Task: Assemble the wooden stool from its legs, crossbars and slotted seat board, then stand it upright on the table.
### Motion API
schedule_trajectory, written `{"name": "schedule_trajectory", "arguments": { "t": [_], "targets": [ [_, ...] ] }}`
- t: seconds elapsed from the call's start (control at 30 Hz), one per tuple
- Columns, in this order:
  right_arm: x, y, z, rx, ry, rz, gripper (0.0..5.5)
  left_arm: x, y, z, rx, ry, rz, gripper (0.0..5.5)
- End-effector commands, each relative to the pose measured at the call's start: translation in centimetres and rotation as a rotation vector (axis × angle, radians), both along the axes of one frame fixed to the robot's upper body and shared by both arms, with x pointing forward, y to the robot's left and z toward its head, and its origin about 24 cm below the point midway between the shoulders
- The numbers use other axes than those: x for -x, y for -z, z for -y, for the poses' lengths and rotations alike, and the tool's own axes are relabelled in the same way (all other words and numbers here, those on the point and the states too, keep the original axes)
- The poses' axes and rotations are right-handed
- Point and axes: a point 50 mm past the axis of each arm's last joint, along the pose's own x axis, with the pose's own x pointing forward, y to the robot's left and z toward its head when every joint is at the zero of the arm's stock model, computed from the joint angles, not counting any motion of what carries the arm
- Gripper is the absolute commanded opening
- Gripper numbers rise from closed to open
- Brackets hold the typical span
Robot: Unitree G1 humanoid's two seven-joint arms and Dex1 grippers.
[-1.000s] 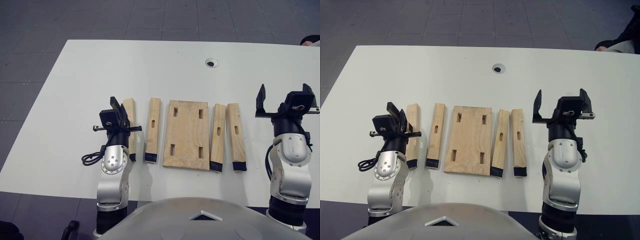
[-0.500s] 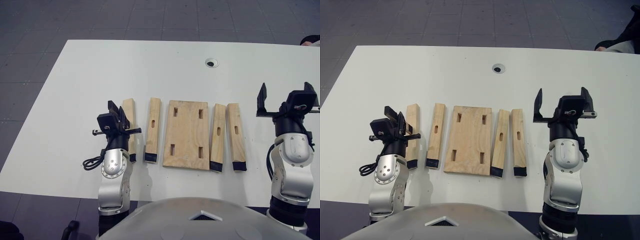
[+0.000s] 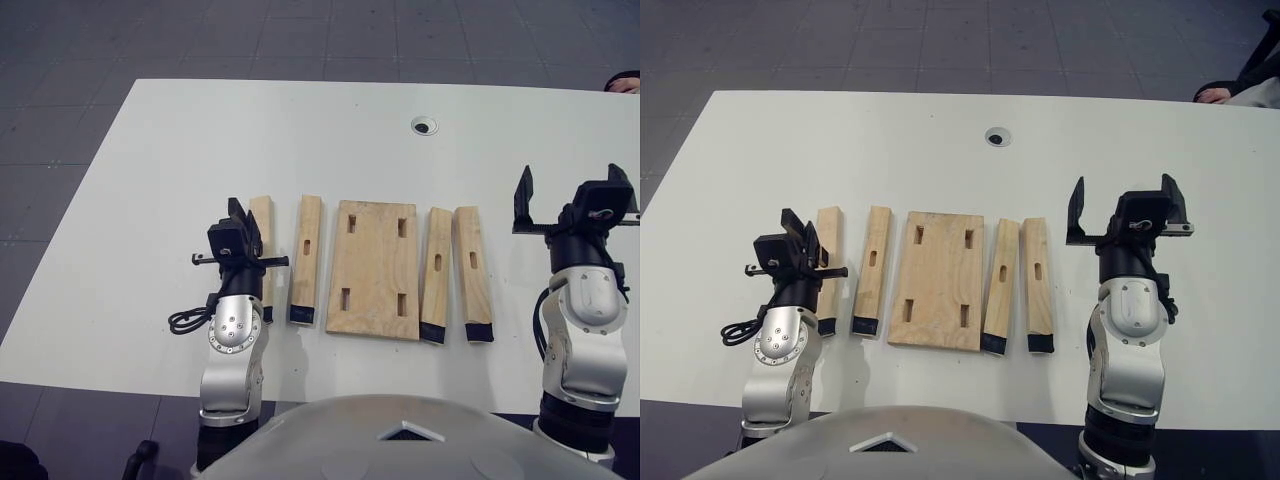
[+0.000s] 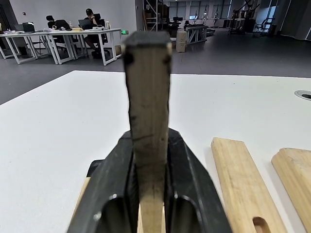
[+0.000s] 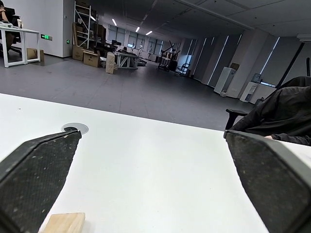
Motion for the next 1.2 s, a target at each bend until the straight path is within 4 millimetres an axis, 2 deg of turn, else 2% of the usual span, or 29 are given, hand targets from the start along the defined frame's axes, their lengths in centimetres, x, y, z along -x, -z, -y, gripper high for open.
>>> {"name": "schedule_trajectory", "arguments": {
  "t": [0.03, 0.5, 0.83, 0.87, 0.97, 1.2],
  "targets": [
    [-0.2, -0.4, -0.1, -0.005, -0.004, 0.016, 5.50, 1.6, 5.4, 0.9, 0.017, 0.057, -0.318, 0.42],
    [-0.4, -0.2, -0.4, -0.010, -0.013, 0.007, 5.50, 0.1, 4.2, 1.4, 0.051, 0.051, -0.248, 0.42],
    [-0.4, 0.1, -0.6, -0.012, -0.017, -0.001, 5.50, -1.8, -0.9, 1.0, 0.012, 0.051, 0.010, 0.42],
    [-0.4, 0.1, -0.7, -0.012, -0.018, -0.001, 5.50, -1.9, -1.1, 1.0, 0.007, 0.049, 0.027, 0.80],
    [-0.5, 0.1, -0.7, -0.011, -0.018, -0.002, 5.50, -1.9, -1.3, 1.0, 0.005, 0.058, 0.041, 1.40],
    [-0.4, 0.3, -0.7, -0.013, -0.018, -0.005, 5.50, -1.6, -1.2, 1.1, 0.002, 0.063, 0.033, 2.48]
  ]
}}
